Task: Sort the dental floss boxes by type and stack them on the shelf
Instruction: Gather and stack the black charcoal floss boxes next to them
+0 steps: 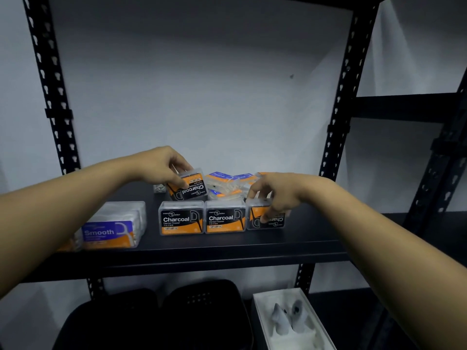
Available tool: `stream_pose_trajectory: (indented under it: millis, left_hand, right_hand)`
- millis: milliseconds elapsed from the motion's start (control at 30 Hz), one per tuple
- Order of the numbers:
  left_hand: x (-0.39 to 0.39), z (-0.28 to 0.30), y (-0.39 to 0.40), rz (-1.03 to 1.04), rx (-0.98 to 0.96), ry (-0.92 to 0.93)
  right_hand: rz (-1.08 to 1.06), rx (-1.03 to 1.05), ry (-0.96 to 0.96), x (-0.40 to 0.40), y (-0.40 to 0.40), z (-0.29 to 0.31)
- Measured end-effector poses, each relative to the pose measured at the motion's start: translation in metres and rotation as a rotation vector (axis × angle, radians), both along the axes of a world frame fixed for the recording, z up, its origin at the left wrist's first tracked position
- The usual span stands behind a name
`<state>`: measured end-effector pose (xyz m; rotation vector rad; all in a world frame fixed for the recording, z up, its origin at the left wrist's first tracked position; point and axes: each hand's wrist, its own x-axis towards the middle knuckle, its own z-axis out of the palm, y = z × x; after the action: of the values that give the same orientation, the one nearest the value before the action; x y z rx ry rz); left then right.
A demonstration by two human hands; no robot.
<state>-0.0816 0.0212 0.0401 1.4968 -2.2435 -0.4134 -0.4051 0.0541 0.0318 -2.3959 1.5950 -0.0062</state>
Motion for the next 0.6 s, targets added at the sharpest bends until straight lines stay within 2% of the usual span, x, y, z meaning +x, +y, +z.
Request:
stream_pose_trajectory:
  millis: [167,433,500,600]
  left_hand:
    - [0.0,-0.008,-0.008,0.016,0.055,-0.053]
    - [-0.017,-0.014,-0.012,0.034,0.096,-0.266]
    - [-0.024,-0.006,-0.007,0.041,0.03,-0.303]
    - [-0.039,0.004,0.012,-0.025,-0.199,-0.14]
  right_hand:
    - [0.007,0.006,0.014,0.004,0.003,0.0]
    - [0.041,-0.019,0.081,0.008,0.006,0.004]
    - [0.04,-0.029,0.079,0.007,0.005,0.005]
    - [0.039,-0.027,0.019,0.004,0.005,0.005]
